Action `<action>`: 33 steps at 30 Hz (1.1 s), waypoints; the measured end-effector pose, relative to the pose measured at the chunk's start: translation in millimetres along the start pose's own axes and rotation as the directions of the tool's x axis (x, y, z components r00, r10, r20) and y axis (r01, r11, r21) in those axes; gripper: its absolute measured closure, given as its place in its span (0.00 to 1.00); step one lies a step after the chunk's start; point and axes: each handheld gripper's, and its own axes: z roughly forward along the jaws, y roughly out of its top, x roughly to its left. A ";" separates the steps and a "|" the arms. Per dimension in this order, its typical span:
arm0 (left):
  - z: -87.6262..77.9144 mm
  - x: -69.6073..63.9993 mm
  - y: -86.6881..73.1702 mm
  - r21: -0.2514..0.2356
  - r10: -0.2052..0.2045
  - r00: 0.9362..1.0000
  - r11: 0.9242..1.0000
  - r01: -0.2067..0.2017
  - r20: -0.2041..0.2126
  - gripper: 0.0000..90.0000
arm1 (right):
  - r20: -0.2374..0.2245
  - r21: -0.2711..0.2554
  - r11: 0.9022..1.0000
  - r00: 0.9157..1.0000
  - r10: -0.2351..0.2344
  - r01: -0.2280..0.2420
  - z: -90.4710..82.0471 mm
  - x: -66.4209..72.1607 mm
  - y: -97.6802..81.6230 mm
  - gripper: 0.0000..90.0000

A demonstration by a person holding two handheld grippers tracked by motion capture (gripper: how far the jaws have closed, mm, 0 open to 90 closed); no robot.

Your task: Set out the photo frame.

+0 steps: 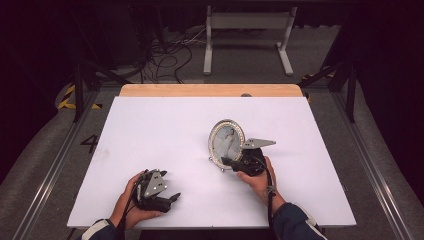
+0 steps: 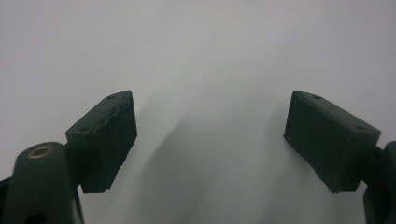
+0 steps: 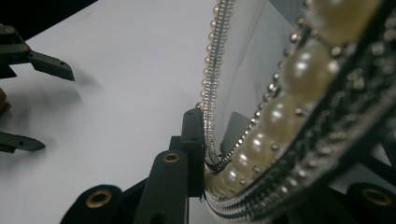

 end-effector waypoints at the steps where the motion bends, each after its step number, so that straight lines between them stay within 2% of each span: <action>1: 0.3 0.0 0.3 0.003 -0.001 1.000 1.000 0.001 0.002 0.19 | 0.008 0.002 1.000 1.000 -0.011 0.011 -1.0 1.3 0.5 0.85; 9: 4.0 4.9 5.1 -0.009 -0.010 1.000 1.000 0.010 0.022 0.19 | 0.054 0.003 0.998 0.997 -0.062 0.062 -9.8 7.2 -0.5 0.79; 13: 8.0 11.7 13.5 -0.034 -0.007 1.000 0.999 0.008 0.029 0.19 | 0.072 -0.004 0.998 0.996 -0.057 0.058 -18.7 7.3 -3.7 0.74; 14: 11.6 18.1 20.6 -0.061 -0.019 0.999 0.998 0.022 0.038 0.19 | 0.084 -0.013 0.999 0.995 -0.050 0.051 -25.0 8.1 -4.1 0.73; 16: 13.0 20.8 23.2 -0.070 -0.030 0.998 0.997 0.033 0.048 0.19 | 0.089 -0.020 0.998 0.995 -0.050 0.052 -28.5 8.7 -4.4 0.73; 18: 20.4 30.3 33.1 -0.103 -0.066 0.994 0.992 0.075 0.088 0.18 | 0.107 -0.040 0.998 0.993 -0.045 0.049 -36.2 10.0 -5.2 0.73; 19: 23.9 32.9 36.6 -0.111 -0.070 0.992 0.990 0.082 0.108 0.18 | 0.110 -0.046 0.998 0.993 -0.043 0.048 -37.5 10.1 -5.5 0.73; 20: 27.9 34.7 40.5 -0.112 -0.068 0.989 0.990 0.083 0.128 0.17 | 0.115 -0.052 0.998 0.993 -0.040 0.046 -39.0 10.4 -5.9 0.72; 21: 27.9 34.7 40.5 -0.112 -0.068 0.989 0.990 0.083 0.128 0.16 | 0.115 -0.052 0.998 0.993 -0.040 0.046 -39.0 10.4 -5.9 0.72; 22: 36.4 36.0 49.0 -0.107 -0.057 0.986 0.992 0.074 0.156 0.16 | 0.127 -0.062 0.997 0.991 -0.034 0.042 -41.1 10.5 -6.6 0.71; 25: 49.8 35.2 61.8 -0.112 -0.042 0.979 0.992 0.065 0.197 0.16 | 0.138 -0.077 0.996 0.990 -0.029 0.040 -43.4 11.0 -7.5 0.71; 27: 60.2 33.9 71.0 -0.109 -0.033 0.978 0.992 0.056 0.207 0.15 | 0.141 -0.083 0.996 0.989 -0.031 0.043 -45.0 11.5 -7.9 0.72; 28: 60.2 33.9 71.0 -0.109 -0.033 0.978 0.992 0.056 0.207 0.15 | 0.141 -0.083 0.996 0.989 -0.031 0.043 -45.0 11.5 -7.9 0.72; 30: 70.9 33.4 79.1 -0.125 -0.037 0.980 0.990 0.062 0.194 0.17 | 0.143 -0.090 0.995 0.989 -0.034 0.048 -45.9 13.0 -7.9 0.74; 31: 70.9 33.4 79.1 -0.125 -0.037 0.980 0.990 0.062 0.194 0.17 | 0.143 -0.090 0.995 0.989 -0.034 0.048 -45.9 13.0 -7.9 0.74; 32: 78.5 36.2 83.8 -0.126 -0.054 0.976 0.989 0.082 0.211 0.16 | 0.146 -0.085 0.995 0.988 -0.041 0.054 -45.6 13.8 -8.2 0.74; 33: 82.2 37.6 85.7 -0.125 -0.060 0.975 0.988 0.089 0.215 0.16 | 0.143 -0.082 0.995 0.989 -0.045 0.057 -45.1 13.9 -8.4 0.74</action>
